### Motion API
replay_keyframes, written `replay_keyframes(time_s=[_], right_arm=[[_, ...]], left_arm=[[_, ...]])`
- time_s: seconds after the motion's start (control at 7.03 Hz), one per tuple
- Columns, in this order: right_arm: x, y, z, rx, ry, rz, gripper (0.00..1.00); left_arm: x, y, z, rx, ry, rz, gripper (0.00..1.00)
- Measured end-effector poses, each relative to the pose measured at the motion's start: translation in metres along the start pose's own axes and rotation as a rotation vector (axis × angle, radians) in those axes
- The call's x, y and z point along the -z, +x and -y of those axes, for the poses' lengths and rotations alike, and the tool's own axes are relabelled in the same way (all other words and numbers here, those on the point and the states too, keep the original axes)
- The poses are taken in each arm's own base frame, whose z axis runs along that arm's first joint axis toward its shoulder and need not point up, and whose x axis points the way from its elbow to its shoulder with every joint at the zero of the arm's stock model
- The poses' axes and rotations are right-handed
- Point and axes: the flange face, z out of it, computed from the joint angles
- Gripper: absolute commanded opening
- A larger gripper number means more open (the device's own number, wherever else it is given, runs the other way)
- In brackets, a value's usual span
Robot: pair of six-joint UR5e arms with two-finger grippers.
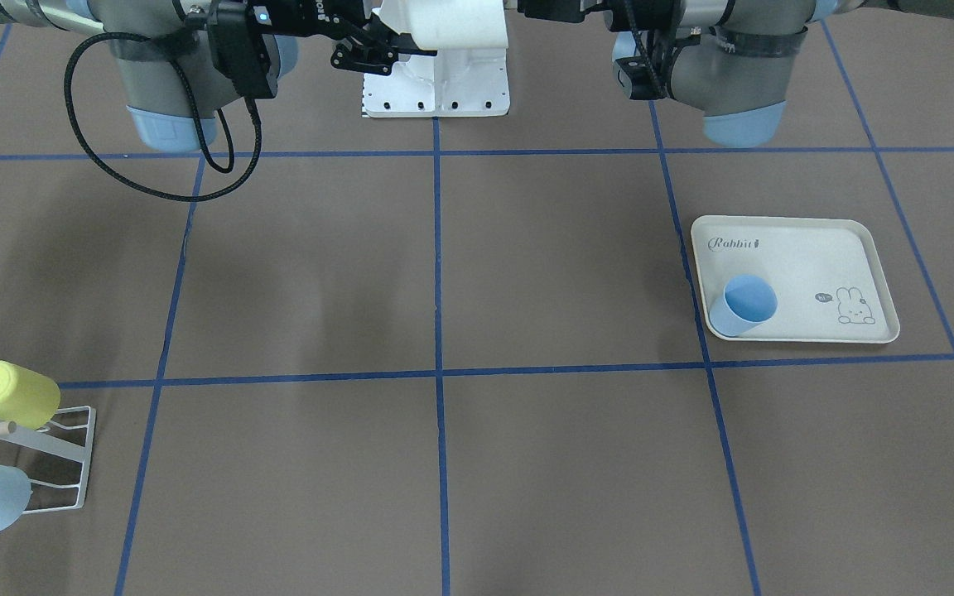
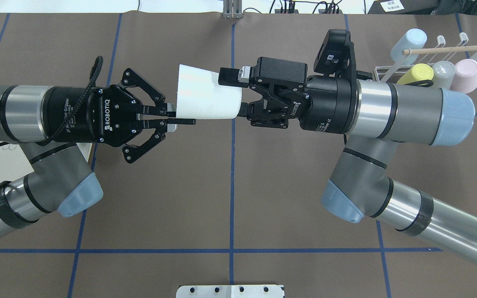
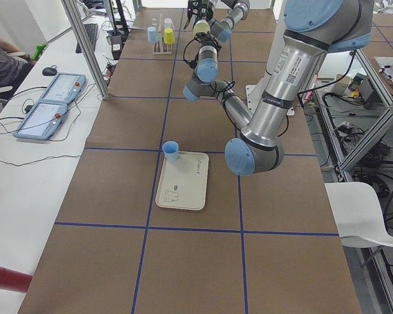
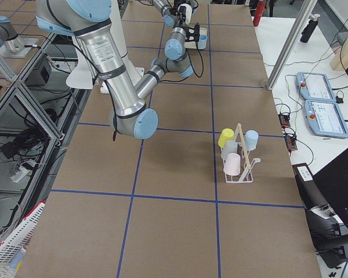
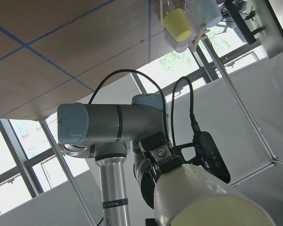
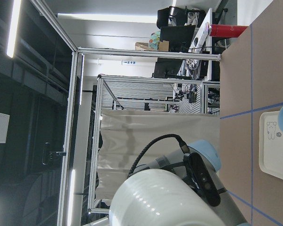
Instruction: Transfer IKEA cup to right arm and place on rack
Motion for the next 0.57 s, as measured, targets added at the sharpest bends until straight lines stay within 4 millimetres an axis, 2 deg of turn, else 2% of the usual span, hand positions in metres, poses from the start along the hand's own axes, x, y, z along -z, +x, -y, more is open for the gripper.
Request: replay_keyframes(time_s=[0.14, 0.28, 0.43, 0.57], right_arm=[[-0.0003, 0.0008, 0.0003, -0.001, 0.001, -0.001, 0.85], [-0.0006, 0.0016, 0.0004, -0.003, 0.002, -0.002, 0.76], [-0.0006, 0.0020, 0.0005, -0.003, 0.002, -0.003, 0.61], [-0.0006, 0.0024, 0.0005, -0.004, 0.002, -0.004, 0.52]], left_arm=[[-0.0002, 0.0001, -0.0005, 0.000, -0.001, -0.002, 0.00], [-0.0003, 0.0002, -0.0010, -0.001, -0.003, -0.003, 0.00], [-0.0003, 0.0002, -0.0010, -0.001, -0.003, -0.003, 0.00], [0.0000, 0.0001, -0.0005, 0.000, -0.003, -0.003, 0.00]])
